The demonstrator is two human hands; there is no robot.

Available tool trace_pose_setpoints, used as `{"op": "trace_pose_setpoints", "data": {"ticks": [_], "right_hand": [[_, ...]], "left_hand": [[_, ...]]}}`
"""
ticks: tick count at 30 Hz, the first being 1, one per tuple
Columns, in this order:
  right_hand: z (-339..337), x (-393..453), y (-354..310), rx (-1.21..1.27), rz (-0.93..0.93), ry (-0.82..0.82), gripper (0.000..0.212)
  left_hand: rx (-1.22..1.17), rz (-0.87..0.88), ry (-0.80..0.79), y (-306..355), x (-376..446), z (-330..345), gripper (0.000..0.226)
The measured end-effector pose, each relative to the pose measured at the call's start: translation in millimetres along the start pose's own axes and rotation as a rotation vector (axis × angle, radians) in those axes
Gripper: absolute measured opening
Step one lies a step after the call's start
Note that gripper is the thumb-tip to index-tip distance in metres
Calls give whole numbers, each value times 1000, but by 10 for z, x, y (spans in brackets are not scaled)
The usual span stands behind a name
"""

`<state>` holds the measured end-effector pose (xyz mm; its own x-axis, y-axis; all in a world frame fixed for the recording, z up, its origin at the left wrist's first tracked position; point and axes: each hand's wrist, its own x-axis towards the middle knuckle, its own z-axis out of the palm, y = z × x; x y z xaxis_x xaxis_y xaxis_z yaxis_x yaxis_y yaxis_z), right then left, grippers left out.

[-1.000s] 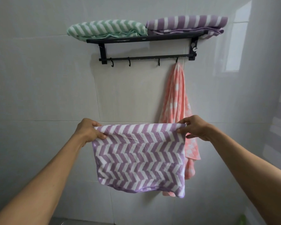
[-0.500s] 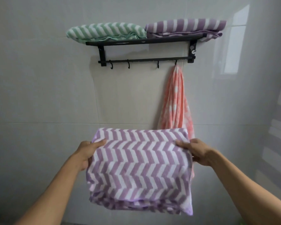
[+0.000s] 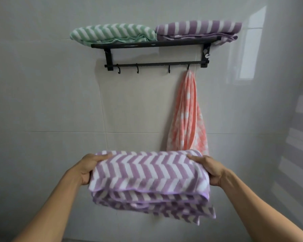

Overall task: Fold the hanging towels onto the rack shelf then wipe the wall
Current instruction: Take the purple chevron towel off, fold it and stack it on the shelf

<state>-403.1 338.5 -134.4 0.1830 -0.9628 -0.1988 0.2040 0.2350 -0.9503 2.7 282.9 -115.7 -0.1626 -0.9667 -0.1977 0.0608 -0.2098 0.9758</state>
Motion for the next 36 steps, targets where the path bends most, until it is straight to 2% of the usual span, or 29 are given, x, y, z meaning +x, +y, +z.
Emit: {"op": "trace_pose_setpoints", "data": {"ticks": [2, 3, 5, 6, 9, 11, 13, 15, 18, 22, 23, 25, 27, 28, 31, 34, 35, 36], "right_hand": [[17, -31, 16, 82, 7, -43, 58], [4, -34, 30, 79, 6, -52, 58], [-14, -34, 54, 32, -26, -37, 83], [-26, -45, 63, 24, -36, -44, 87], [3, -128, 30, 87, -14, -84, 52], [-9, -108, 29, 50, -13, -111, 42], [7, -93, 10, 39, -46, -93, 34], [24, -69, 14, 88, -30, -78, 39], [60, -68, 70, 52, 18, -113, 57], [14, 14, 250, -58, 10, -4, 91], [35, -3, 245, -45, 24, -9, 83], [99, -62, 157, -10, 63, -30, 44], [134, -71, -134, -82, -42, -3, 27], [155, -84, -337, -140, -168, 55, 23], [216, -247, -980, -199, -572, 205, 25], [192, -339, -1163, -303, -774, 302, 30], [206, -254, -1179, -328, -817, 294, 20], [282, -325, -1183, -321, -844, 240, 10]], "left_hand": [[-48, 1, -26, 11, -7, 6, 54], [-27, -2, -46, 5, -17, 8, 48], [31, 10, -15, -17, -12, -18, 39], [34, 20, 8, -26, -16, -34, 37], [-1, 1, 2, 0, -44, -64, 46], [20, -18, -46, 10, -64, -72, 48], [22, 14, -29, 13, -52, -80, 41], [-29, 34, -19, 7, -61, -54, 38], [-13, -10, -104, -85, -83, -36, 49], [40, -90, -124, -315, -90, -51, 70], [38, -98, -150, -323, -101, -40, 77], [47, -59, -193, -252, -121, -9, 93], [48, 60, -182, 8, -112, 8, 111], [23, 155, -142, 192, -89, 1, 112], [-43, 459, -9, 812, -129, -48, 87], [15, 571, 112, 1094, -130, -45, 68], [44, 614, 79, 1132, -179, 128, 57], [0, 727, -34, 1184, -242, 293, 45]]}}
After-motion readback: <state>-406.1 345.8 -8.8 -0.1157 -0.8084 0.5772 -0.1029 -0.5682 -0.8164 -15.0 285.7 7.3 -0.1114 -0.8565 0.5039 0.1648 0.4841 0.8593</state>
